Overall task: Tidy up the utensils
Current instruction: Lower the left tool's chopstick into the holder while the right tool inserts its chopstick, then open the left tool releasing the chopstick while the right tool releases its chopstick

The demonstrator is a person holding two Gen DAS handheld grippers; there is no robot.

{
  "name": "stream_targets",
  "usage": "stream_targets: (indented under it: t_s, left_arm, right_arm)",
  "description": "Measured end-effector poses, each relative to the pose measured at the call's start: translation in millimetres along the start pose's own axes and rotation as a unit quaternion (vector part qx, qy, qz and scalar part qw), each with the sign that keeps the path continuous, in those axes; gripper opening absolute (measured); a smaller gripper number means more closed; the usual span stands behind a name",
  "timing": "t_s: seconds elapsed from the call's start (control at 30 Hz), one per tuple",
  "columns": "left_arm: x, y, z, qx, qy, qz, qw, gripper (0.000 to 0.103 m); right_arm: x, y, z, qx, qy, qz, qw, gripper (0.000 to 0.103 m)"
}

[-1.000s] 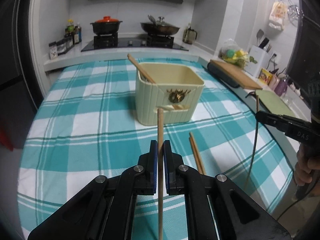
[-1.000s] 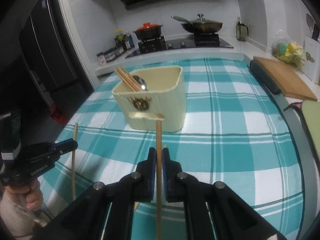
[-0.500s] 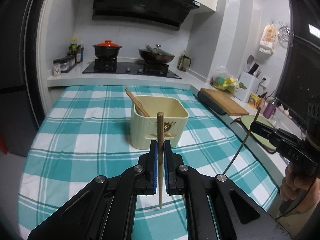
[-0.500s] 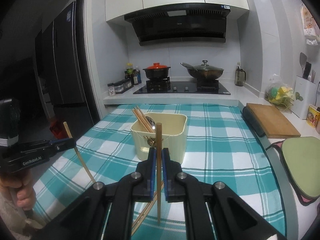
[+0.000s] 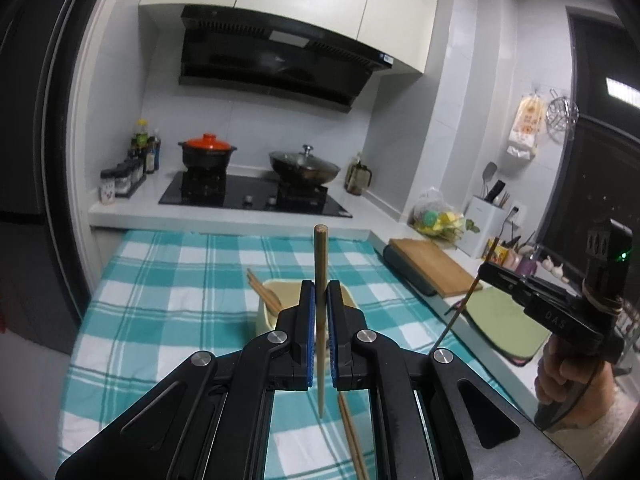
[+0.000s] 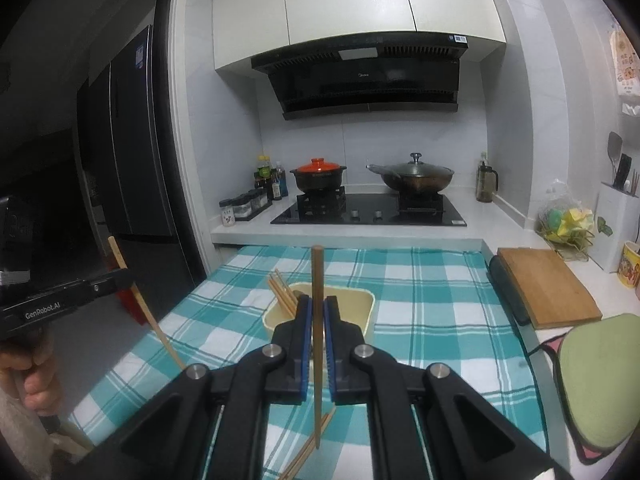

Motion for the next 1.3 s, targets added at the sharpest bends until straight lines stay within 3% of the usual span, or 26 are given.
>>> stream_targets:
  t_s: [0.23,0.4,0.53,0.8,1.03,1.07,1.1,1.13,1.17,1.2,1.3]
  left_arm:
    - [70.4,37.7,-11.7,0.015,0.006,-0.060,0.9981,0.004]
    - [82.7,94.5,-6.3,0.043,0.010,-0.060,0.9972,0.004]
    - [64.3,145.4,7.7,0.061,0.007,-0.012,0.9980,0.004]
    - [9.1,219.1,37.3,0.083,-0.009,0.084,0.9930,0.004]
    - [-11.5,247.6,49.4,0.106,-0.006,0.110,0.9882,0.005]
    - [-12.1,249.1,50.5,0.110,-0.007,0.112,0.9875,0.007]
    - [-12.2,249.6,51.6,0.111,-0.010,0.116,0.9870,0.016]
    - [-11.9,248.4,53.4,0.112,-0.016,0.119,0.9864,0.026]
    - [-10.6,244.7,55.0,0.114,-0.023,0.120,0.9860,0.049]
    - [-8.2,237.4,56.0,0.113,-0.028,0.114,0.9866,0.063]
    - [-1.0,208.6,56.6,0.115,-0.022,0.099,0.9882,0.068]
  right_arm:
    - [71.7,27.2,-20.7,-0.016,-0.025,-0.056,0.998,0.006]
    - [89.0,71.7,-29.1,-0.019,-0.032,-0.059,0.998,0.006]
    - [79.3,114.0,-34.4,-0.009,-0.030,-0.032,0.999,0.006]
    - [26.4,196.9,-36.9,0.032,-0.019,0.083,0.996,0.006]
    - [-11.0,244.7,-34.2,0.051,0.004,0.148,0.988,0.007]
    - [-12.9,248.6,-34.8,0.054,0.011,0.150,0.987,0.007]
    - [-14.9,253.5,-35.1,0.056,0.018,0.155,0.986,0.008]
    - [-16.5,257.2,-35.9,0.055,0.024,0.159,0.986,0.017]
    - [-16.1,259.2,-36.9,0.050,0.028,0.160,0.985,0.029]
    - [-14.4,258.0,-38.8,0.046,0.034,0.157,0.986,0.033]
    - [-0.6,241.8,-42.6,0.040,0.040,0.136,0.989,0.033]
Point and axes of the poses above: each gripper's, at about its wrist camera, not at the fingertips, and y roughly the way its jaws point, z to its left, x to its top, the point moved 7 cm from there along y, roughly the way its jaws point, and after that the axes turned 14 degrees about -y, right-handed, at the moved point
